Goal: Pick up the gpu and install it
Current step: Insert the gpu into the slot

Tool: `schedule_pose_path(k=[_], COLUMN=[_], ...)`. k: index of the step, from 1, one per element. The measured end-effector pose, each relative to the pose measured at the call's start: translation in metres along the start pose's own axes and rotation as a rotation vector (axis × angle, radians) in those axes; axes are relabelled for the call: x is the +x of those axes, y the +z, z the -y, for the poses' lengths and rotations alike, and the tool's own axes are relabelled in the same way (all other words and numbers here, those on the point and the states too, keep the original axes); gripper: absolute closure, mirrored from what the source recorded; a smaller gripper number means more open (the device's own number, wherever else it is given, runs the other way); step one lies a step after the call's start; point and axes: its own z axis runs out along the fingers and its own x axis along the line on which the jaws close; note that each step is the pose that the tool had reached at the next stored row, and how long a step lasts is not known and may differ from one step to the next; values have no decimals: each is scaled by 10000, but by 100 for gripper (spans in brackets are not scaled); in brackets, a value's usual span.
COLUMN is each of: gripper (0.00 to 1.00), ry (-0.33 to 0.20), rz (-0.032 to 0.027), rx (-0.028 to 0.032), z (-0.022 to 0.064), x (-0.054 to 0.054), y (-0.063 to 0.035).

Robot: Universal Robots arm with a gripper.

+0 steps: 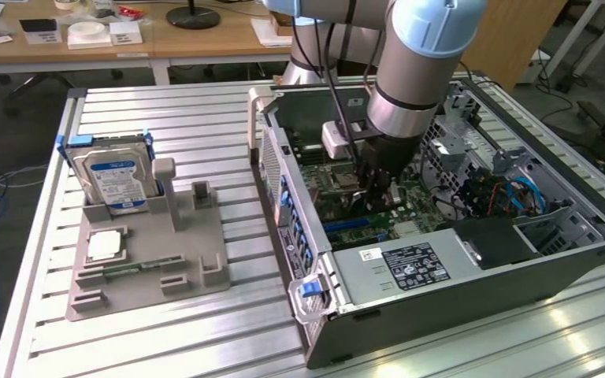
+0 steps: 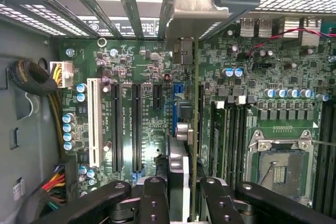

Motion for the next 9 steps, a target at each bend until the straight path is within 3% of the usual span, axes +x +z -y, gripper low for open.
schedule_pose_path(k=[9], gripper=[72], ry=[-2], rz=[-2], rx=[-1], z=[-52], x=[9], y=[37])
